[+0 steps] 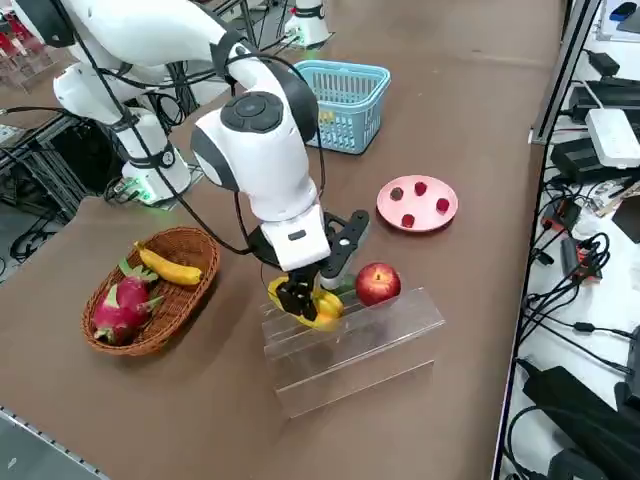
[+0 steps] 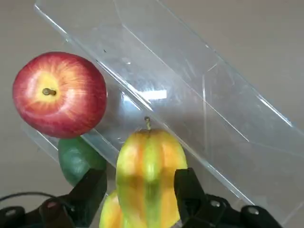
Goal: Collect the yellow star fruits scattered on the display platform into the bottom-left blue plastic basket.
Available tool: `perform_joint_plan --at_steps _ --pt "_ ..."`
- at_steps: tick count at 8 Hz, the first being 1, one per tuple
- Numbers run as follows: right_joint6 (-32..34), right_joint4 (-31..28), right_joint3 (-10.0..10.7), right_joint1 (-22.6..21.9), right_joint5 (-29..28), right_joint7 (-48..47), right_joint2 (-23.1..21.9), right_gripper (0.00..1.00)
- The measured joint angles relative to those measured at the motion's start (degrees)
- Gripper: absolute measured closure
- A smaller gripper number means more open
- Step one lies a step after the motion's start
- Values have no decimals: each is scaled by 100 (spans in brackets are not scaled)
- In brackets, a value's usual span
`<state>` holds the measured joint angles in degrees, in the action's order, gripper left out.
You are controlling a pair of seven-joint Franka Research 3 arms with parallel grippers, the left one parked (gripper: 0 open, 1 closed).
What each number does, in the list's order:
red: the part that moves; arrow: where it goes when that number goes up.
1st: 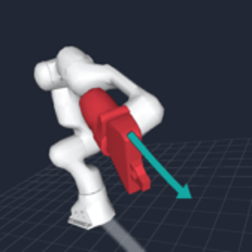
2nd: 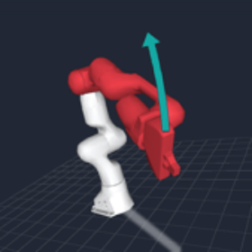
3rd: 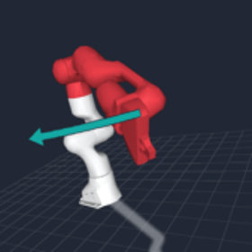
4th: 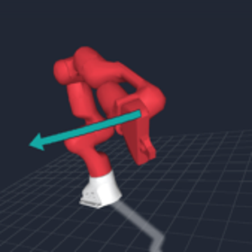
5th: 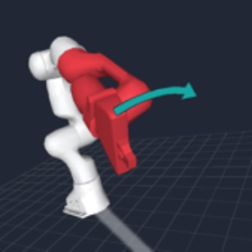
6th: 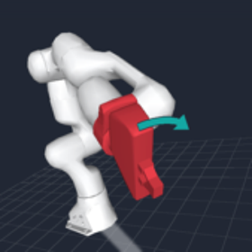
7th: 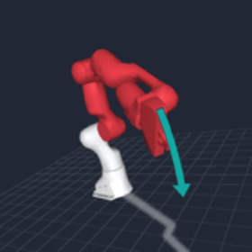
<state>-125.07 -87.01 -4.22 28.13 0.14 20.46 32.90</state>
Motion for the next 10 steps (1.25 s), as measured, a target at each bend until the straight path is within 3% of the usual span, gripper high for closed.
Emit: perform_joint_plan --at_steps 4,5,7,8,10 --pt "-92 1 0 1 0 -9 67 23" --pt "-100 5 0 0 0 -9 66 31" --pt "-124 71 0 0 0 -10 62 71" --pt "-124 79 0 -3 0 -10 62 79" --pt "-123 83 0 -3 0 -9 62 79"
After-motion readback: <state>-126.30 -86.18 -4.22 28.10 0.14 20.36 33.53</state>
